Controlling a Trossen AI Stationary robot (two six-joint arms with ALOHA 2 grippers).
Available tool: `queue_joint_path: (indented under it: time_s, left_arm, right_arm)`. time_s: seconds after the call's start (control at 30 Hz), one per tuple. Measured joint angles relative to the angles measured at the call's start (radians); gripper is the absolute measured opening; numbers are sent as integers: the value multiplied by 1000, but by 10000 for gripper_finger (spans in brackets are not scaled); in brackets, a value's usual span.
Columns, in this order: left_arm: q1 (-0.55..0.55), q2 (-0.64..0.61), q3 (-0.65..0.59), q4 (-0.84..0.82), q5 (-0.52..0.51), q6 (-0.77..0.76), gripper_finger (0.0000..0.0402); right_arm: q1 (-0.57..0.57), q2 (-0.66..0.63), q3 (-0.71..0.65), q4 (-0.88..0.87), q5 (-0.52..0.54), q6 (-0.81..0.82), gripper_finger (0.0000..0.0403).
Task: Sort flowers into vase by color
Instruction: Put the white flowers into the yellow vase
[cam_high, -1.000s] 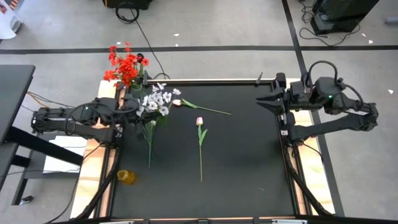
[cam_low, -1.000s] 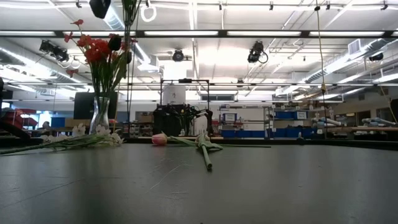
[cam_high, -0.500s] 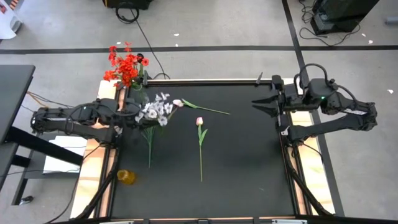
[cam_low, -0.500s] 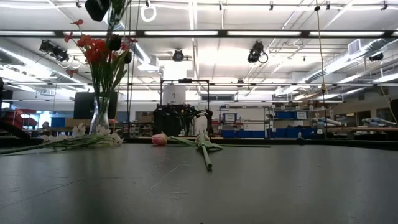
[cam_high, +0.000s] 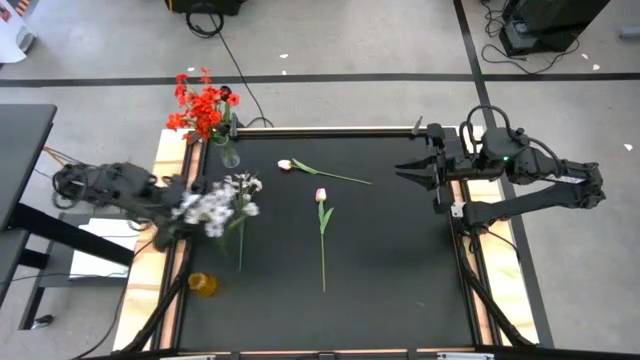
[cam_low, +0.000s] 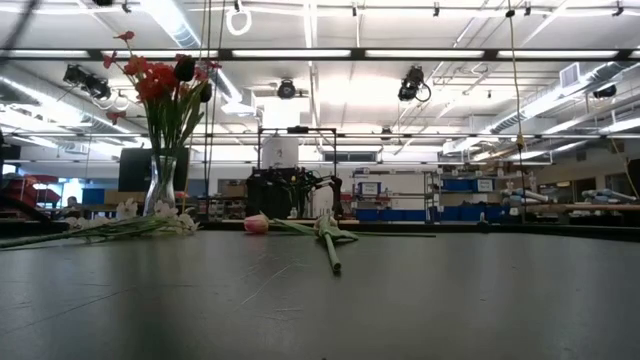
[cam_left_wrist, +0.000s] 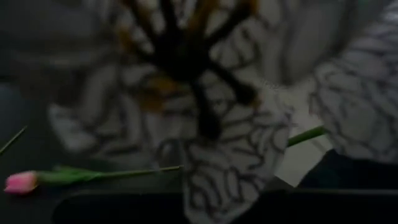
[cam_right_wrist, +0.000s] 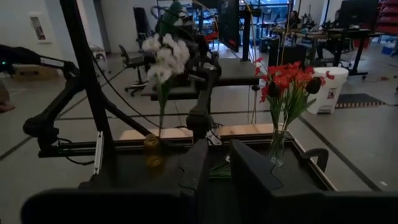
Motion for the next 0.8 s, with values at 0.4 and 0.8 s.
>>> queue_joint_path:
  time_s: [0.4,0.8]
  left_arm:
    - [-107,-134,1,-87,329,75,6]
    - [-108,-150,0,-173,402,211,6]
  right_arm:
    - [0,50,0,0,0,0,76]
    - [0,108,0,0,0,0,76]
